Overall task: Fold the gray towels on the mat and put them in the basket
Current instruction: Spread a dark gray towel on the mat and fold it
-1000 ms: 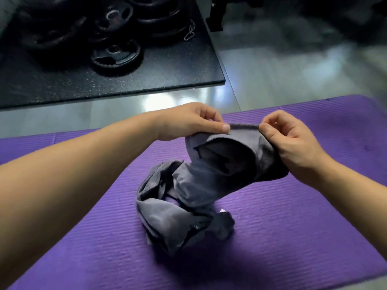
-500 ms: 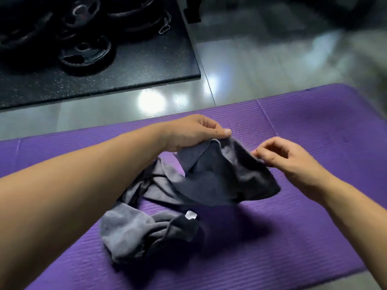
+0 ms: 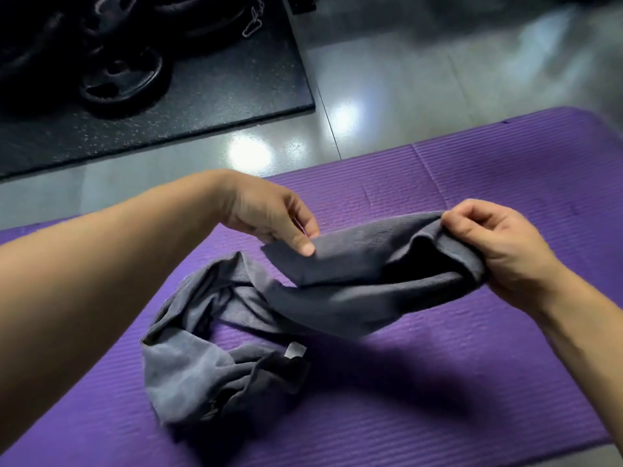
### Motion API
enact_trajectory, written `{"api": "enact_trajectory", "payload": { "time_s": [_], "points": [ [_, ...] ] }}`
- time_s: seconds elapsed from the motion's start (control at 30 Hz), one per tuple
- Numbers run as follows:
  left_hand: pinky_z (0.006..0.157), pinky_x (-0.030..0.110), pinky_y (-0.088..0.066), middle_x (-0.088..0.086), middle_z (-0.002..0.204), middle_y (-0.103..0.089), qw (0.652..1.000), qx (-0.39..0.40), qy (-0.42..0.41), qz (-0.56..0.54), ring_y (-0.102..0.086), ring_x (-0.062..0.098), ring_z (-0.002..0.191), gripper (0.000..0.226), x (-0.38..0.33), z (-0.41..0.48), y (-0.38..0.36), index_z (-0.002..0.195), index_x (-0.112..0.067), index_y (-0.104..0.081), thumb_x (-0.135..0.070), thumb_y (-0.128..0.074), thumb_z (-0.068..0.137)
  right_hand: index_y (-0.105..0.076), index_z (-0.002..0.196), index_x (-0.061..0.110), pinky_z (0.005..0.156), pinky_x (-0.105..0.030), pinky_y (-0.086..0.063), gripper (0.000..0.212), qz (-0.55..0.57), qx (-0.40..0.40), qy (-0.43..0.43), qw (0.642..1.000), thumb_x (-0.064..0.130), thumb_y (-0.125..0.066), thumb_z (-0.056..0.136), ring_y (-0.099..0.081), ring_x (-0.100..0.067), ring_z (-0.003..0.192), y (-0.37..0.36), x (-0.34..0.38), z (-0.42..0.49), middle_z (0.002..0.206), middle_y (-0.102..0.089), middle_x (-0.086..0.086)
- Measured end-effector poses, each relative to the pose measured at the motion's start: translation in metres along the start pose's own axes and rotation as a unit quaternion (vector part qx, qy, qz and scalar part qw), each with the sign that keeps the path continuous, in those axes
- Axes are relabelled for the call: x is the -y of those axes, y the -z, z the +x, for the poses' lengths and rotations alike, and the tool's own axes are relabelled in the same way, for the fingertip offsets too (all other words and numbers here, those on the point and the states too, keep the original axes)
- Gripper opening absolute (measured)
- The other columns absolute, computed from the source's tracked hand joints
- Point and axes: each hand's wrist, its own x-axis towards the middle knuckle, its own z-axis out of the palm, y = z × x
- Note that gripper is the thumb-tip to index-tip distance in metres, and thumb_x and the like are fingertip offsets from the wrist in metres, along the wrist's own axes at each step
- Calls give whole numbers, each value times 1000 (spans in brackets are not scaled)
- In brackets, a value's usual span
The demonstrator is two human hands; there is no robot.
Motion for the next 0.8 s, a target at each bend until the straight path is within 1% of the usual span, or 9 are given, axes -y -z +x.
{"api": "enact_trajectory", "payload": {
  "time_s": [0.13, 0.2, 0.27, 0.37, 0.43, 0.53, 0.67, 0.73, 0.8],
  "points": [
    [96, 35, -46, 9, 97, -69, 997, -76, -2, 16, -62, 21, 95, 11, -3, 15, 3, 90, -14, -70, -17, -77, 81, -72, 72, 20, 57, -15, -49, 49, -67, -23, -9, 997, 64, -87, 58, -58, -5, 60, 36, -2, -15, 68, -66, 3],
    [94, 39, -42, 10, 91, -64, 990, -132, -30, -36, -59, 23, 87, 8, -8, 28, 3, 82, -18, -66, -16, -72, 87, -72, 72, 19, 56, -15, -49, 31, -89, -40, -20, 995, 48, -80, 70, -58, -6, 60, 47, -4, -20, 67, -67, 2],
    [93, 41, -47, 7, 82, -61, 975, -177, -68, -115, -59, 18, 75, 17, -12, 42, 2, 81, -16, -58, -12, -65, 96, -71, 74, 16, 56, -15, -49, 19, -114, -69, -22, 991, 34, -70, 78, -59, -7, 61, 55, -7, -24, 68, -68, 0],
    [70, 30, -59, 1, 77, -56, 951, -257, -113, -132, -56, 12, 68, 18, -25, 59, -6, 84, -17, -54, -16, -62, 100, -67, 81, 15, 57, -20, -47, 22, -161, -99, -27, 982, 37, -63, 84, -57, -10, 64, 61, -17, -31, 71, -66, -2],
    [62, 28, -55, 4, 83, -59, 931, -321, -131, -116, -56, 13, 70, 17, -35, 71, -10, 84, -18, -55, -20, -64, 99, -63, 84, 17, 58, -27, -45, 26, -200, -104, -36, 974, 43, -59, 87, -53, -12, 64, 64, -28, -35, 70, -63, -4],
    [67, 34, -48, 16, 92, -67, 889, -398, -181, -135, -57, 19, 79, 15, -55, 91, -14, 83, -21, -60, -22, -70, 95, -60, 86, 19, 64, -42, -43, 33, -253, -126, -47, 958, 52, -55, 89, -51, -15, 65, 70, -43, -39, 73, -62, -12],
    [66, 27, -49, 6, 84, -67, 820, -472, -226, -231, -59, 14, 74, 11, -83, 127, -14, 91, -18, -67, -24, -76, 90, -57, 81, 16, 64, -40, -41, 28, -311, -208, -71, 925, 36, -56, 100, -50, -18, 64, 79, -56, -31, 72, -61, -12],
    [69, 34, -56, 4, 88, -64, 838, -457, -173, -243, -58, 15, 74, 32, -82, 150, -19, 107, -13, -65, -32, -80, 87, -59, 80, 15, 65, -34, -41, 28, -321, -246, -93, 910, 33, -57, 100, -52, -18, 66, 84, -66, -24, 71, -63, -8],
    [92, 44, -56, 6, 108, -65, 901, -409, -69, -128, -64, 23, 95, 55, -69, 166, -27, 121, -11, -62, -45, -81, 82, -63, 82, 15, 62, -30, -40, 24, -309, -252, -125, 908, 31, -59, 100, -55, -20, 71, 87, -79, -18, 74, -65, -2]
  ]
}}
